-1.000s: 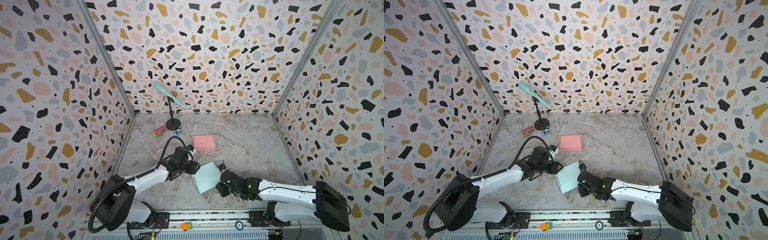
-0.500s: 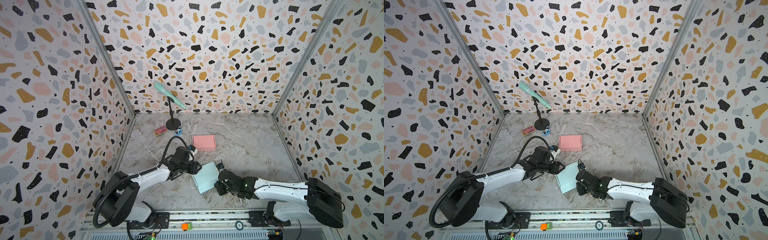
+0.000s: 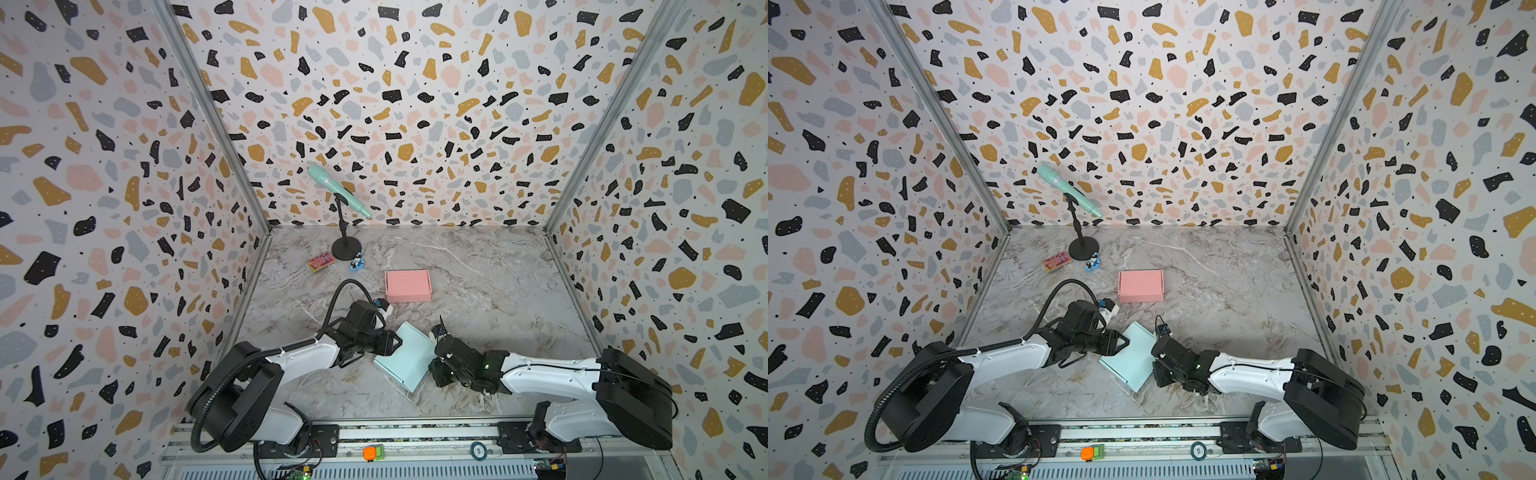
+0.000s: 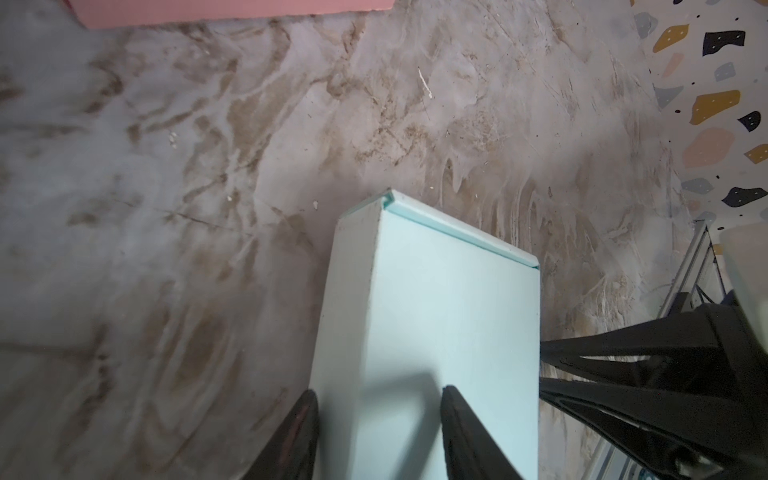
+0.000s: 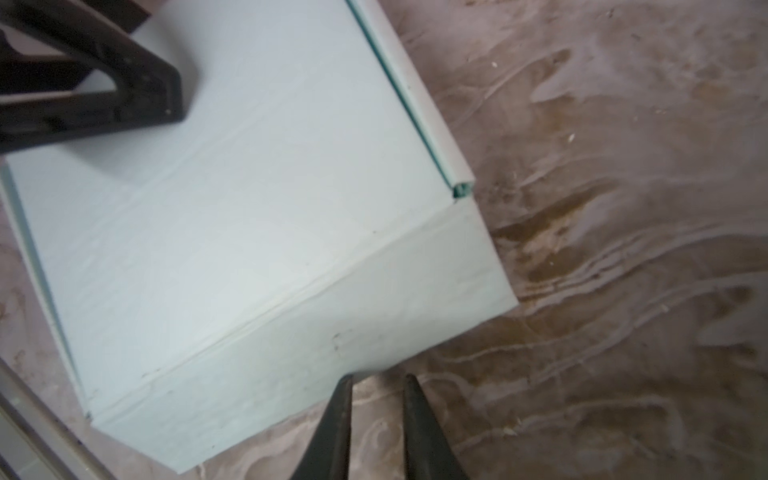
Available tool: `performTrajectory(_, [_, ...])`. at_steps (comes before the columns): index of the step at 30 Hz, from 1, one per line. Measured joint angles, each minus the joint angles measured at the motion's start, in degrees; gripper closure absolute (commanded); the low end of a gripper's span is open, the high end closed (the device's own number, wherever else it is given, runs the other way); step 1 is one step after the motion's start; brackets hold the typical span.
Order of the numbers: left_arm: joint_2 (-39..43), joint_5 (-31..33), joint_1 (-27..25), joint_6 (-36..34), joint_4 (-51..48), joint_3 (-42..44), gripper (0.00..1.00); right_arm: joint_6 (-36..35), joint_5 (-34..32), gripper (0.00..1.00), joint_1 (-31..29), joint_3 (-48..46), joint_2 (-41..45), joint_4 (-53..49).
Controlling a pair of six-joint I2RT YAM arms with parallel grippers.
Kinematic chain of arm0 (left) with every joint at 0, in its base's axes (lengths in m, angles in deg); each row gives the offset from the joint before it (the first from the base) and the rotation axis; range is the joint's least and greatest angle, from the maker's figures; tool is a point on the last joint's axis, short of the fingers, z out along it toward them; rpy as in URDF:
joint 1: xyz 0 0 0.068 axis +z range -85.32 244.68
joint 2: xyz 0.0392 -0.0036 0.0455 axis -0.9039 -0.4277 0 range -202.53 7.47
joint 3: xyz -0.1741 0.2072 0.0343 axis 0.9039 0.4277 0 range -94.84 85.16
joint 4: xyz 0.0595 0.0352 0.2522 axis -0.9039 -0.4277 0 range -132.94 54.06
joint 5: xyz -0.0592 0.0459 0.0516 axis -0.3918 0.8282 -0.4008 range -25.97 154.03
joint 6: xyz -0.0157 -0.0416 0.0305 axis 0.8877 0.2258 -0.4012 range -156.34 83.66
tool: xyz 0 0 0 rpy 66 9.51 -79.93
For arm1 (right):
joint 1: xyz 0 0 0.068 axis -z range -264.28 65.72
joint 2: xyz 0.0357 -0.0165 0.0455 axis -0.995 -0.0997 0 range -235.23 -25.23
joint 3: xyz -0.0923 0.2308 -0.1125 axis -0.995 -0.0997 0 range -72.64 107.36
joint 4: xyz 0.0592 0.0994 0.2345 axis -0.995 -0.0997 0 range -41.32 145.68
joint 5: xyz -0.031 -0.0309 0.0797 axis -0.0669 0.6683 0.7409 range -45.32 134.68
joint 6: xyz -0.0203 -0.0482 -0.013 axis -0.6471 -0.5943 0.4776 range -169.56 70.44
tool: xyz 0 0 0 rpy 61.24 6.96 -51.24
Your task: Fold the paper box
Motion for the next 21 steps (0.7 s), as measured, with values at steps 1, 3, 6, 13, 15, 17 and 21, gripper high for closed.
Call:
performTrajectory(1, [0.2,-0.1,0.0,0.3,0.3,0.5,0.51,-0.2,0.1,0.77,0.2,0.1,-0.3,0.1])
performTrajectory(3, [0.7,-0.1,0.1,0.7,0.9,1.4,0.51,-0.6,0.3,0.76,0.6,0.2,-0.8,0.3])
performTrajectory(6, [1.6,-0.1,0.1,1.5,1.4,2.4,0.51,-1.4,0.6,0.76,1.2,0.8,-1.4,0.4])
performTrajectory(13, [4.2,0.1,0.0,2.8,1.8,4.9,0.51,-3.4,1.7,0.76,3.2,2.4,-3.6,1.2])
performTrajectory(15, [4.9,0.2,-0.1,3.3,1.9,5.5,0.51,-3.9,2.0,0.76,3.6,3.0,-4.6,1.5])
performTrajectory(17, [5.4,0.4,-0.2,3.7,2.1,6.0,0.51,-4.3,2.4,0.76,3.9,3.8,-5.7,1.6])
performTrajectory(21, [6.2,1.0,-0.4,5.0,2.5,6.8,0.51,-5.6,2.6,0.77,4.2,6.3,-8.5,1.1])
